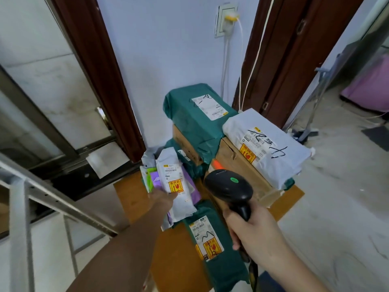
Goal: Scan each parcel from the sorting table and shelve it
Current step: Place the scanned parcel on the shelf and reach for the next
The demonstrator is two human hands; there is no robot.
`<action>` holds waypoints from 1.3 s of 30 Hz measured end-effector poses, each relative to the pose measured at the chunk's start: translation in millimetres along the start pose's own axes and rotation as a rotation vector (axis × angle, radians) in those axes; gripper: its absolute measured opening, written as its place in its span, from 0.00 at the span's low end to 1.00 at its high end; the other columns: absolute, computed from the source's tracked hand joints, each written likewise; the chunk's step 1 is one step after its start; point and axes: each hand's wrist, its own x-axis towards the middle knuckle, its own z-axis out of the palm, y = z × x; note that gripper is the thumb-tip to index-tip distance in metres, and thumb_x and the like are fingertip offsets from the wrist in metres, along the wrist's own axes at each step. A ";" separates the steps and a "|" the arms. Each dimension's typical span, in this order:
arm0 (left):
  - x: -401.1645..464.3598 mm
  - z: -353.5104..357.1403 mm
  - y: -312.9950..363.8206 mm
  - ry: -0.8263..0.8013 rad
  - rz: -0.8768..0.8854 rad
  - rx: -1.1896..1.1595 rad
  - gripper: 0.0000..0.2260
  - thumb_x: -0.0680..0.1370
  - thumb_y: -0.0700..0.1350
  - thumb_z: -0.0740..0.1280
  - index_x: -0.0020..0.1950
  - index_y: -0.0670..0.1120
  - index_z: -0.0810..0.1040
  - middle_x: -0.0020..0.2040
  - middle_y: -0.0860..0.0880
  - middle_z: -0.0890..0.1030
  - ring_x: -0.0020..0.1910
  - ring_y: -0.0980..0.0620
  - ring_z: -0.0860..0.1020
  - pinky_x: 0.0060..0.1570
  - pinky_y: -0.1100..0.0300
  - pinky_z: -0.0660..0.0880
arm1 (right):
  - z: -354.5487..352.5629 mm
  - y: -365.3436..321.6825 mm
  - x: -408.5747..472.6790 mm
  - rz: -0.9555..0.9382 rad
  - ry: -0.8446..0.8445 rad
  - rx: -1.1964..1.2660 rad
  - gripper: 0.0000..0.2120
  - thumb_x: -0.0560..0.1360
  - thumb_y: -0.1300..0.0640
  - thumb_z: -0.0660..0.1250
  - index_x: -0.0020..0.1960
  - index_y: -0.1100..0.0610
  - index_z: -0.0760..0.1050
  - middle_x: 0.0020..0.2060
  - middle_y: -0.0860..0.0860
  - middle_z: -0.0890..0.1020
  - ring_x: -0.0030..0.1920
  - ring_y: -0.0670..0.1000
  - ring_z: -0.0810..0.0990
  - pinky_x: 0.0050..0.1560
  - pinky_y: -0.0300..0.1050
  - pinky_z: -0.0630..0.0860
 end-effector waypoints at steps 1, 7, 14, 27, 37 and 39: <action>1.8 2.1 -1.6 -0.002 -0.021 -0.013 0.29 0.68 0.64 0.79 0.59 0.47 0.77 0.57 0.43 0.80 0.52 0.45 0.81 0.54 0.46 0.81 | -1.7 1.2 0.6 0.000 -0.002 -0.009 0.07 0.78 0.60 0.65 0.42 0.58 0.72 0.24 0.53 0.75 0.24 0.48 0.76 0.31 0.37 0.78; -33.8 -14.7 16.5 -0.006 -0.073 -0.119 0.25 0.74 0.54 0.78 0.64 0.41 0.77 0.61 0.39 0.81 0.57 0.39 0.82 0.53 0.47 0.81 | -7.7 3.7 -6.8 -0.002 -0.021 -0.006 0.09 0.79 0.61 0.64 0.39 0.59 0.72 0.24 0.54 0.75 0.24 0.48 0.75 0.29 0.34 0.76; -73.3 -35.3 27.2 -0.002 -0.011 -0.137 0.13 0.82 0.48 0.69 0.61 0.40 0.80 0.57 0.39 0.83 0.55 0.39 0.82 0.54 0.50 0.80 | -16.4 2.0 -24.3 -0.025 -0.022 0.016 0.09 0.79 0.60 0.65 0.40 0.59 0.72 0.24 0.53 0.75 0.25 0.49 0.76 0.30 0.37 0.77; -172.7 -117.6 69.6 -0.350 0.233 -0.701 0.14 0.79 0.34 0.71 0.64 0.40 0.78 0.57 0.43 0.85 0.52 0.45 0.85 0.39 0.55 0.83 | -23.4 -40.0 -69.8 -0.243 0.023 -0.011 0.05 0.79 0.60 0.65 0.45 0.58 0.71 0.27 0.53 0.74 0.23 0.48 0.75 0.32 0.45 0.79; -243.0 -157.4 109.1 -0.383 0.473 -0.716 0.18 0.76 0.31 0.73 0.64 0.42 0.79 0.56 0.44 0.87 0.56 0.40 0.85 0.54 0.40 0.82 | -11.4 -75.9 -88.0 -0.322 0.149 0.068 0.03 0.77 0.58 0.66 0.48 0.51 0.73 0.31 0.52 0.78 0.23 0.47 0.76 0.29 0.41 0.77; -252.8 -160.0 112.2 -0.365 0.499 -0.705 0.18 0.76 0.30 0.72 0.64 0.42 0.78 0.56 0.44 0.86 0.57 0.40 0.85 0.48 0.44 0.83 | -7.9 -79.9 -89.5 -0.314 0.164 0.078 0.02 0.77 0.56 0.66 0.48 0.51 0.73 0.32 0.52 0.79 0.24 0.47 0.77 0.29 0.41 0.77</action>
